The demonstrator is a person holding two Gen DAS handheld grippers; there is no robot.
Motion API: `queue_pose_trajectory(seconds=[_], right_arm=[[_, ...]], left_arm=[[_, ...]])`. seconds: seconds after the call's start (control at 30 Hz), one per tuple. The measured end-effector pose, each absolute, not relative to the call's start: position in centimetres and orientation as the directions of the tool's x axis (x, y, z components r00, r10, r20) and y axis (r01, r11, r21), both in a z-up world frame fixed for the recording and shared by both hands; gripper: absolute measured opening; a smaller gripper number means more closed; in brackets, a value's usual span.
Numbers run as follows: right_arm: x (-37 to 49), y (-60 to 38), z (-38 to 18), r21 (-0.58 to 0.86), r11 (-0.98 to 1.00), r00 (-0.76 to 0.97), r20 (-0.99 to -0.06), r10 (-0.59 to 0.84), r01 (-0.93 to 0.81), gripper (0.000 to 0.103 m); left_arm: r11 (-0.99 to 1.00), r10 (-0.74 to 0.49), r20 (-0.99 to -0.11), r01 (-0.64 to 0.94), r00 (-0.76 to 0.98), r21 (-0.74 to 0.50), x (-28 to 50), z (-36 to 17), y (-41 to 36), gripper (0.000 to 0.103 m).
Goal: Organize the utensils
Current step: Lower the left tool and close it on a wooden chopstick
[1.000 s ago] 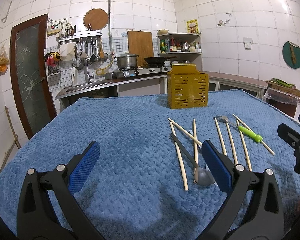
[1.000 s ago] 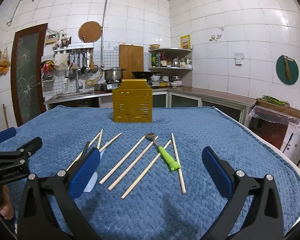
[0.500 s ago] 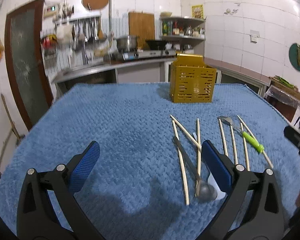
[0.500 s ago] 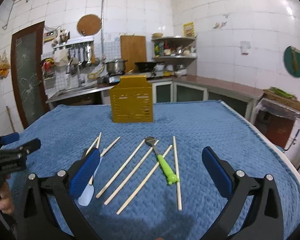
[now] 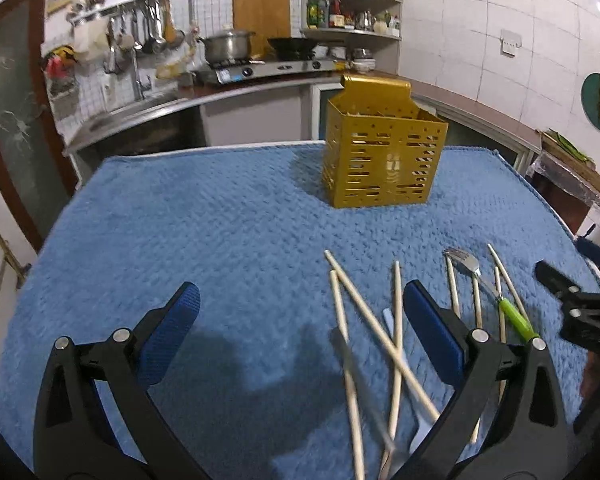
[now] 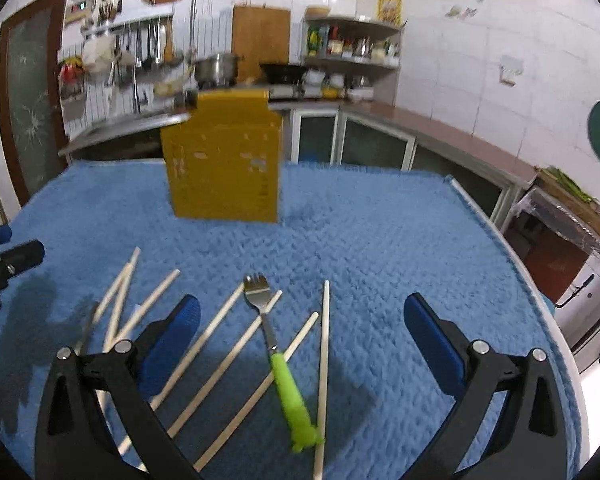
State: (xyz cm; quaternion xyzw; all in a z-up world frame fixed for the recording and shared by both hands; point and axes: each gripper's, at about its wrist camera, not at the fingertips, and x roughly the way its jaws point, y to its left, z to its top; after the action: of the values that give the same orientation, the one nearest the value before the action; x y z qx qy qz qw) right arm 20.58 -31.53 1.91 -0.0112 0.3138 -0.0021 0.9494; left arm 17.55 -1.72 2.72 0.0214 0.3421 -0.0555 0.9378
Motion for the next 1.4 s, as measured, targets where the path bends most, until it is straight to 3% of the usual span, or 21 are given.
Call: queue_pose_trajectory(seconds=[0.27, 0.4, 0.57, 0.7, 0.8, 0.93, 1.1, 1.17, 1.23, 1.4], right_arm=[[24.3, -34.2, -1.0, 0.029, 0.999, 0.769, -0.639, -0.010, 0.037, 0.099], [25.0, -35.1, -2.7, -0.024, 0.997, 0.745, -0.662, -0.074, 0.078, 0.099], [25.7, -35.6, -3.8, -0.042, 0.995, 0.714, -0.694, -0.094, 0.090, 0.097], [26.1, -36.0, -4.6, -0.033, 0.995, 0.685, -0.724, -0.088, 0.093, 0.077], [26.3, -36.2, -5.0, -0.017, 0.996, 0.663, -0.745, -0.073, 0.090, 0.059], [26.1, -36.7, -5.2, 0.015, 0.996, 0.660, -0.750, -0.045, 0.086, 0.055], [26.4, -36.1, -5.5, 0.016, 0.998, 0.647, -0.762, -0.026, 0.059, 0.039], [26.5, -36.0, -5.4, 0.026, 0.998, 0.642, -0.766, -0.015, 0.054, 0.034], [26.6, -35.9, -5.4, 0.033, 0.998, 0.637, -0.771, -0.008, 0.053, 0.029], [27.8, -35.1, -5.2, 0.016, 0.999, 0.601, -0.799, -0.008, 0.034, 0.020]], left_arm=[[0.993, -0.070, -0.680, 0.119, 0.730, 0.026, 20.5, -0.8, -3.1, 0.098], [0.993, -0.041, -0.676, 0.107, 0.735, 0.056, 20.7, -1.9, -3.2, 0.098], [0.995, -0.066, -0.686, 0.097, 0.725, 0.007, 21.2, -2.7, -2.6, 0.098], [0.995, -0.072, -0.702, 0.096, 0.708, -0.005, 21.7, -3.1, -2.3, 0.096], [0.994, -0.087, -0.719, 0.112, 0.690, -0.013, 22.0, -3.5, -2.5, 0.087], [0.992, -0.094, -0.739, 0.126, 0.668, -0.012, 22.4, -4.1, -2.6, 0.076], [0.992, -0.105, -0.769, 0.126, 0.630, -0.032, 22.9, -4.6, -2.6, 0.062], [0.992, -0.108, -0.786, 0.121, 0.609, -0.042, 23.3, -4.7, -2.5, 0.045], [0.992, -0.115, -0.798, 0.116, 0.592, -0.056, 23.7, -4.7, -2.5, 0.037], [0.991, -0.116, -0.833, 0.123, 0.542, -0.058, 24.8, -5.1, -2.8, 0.033]])
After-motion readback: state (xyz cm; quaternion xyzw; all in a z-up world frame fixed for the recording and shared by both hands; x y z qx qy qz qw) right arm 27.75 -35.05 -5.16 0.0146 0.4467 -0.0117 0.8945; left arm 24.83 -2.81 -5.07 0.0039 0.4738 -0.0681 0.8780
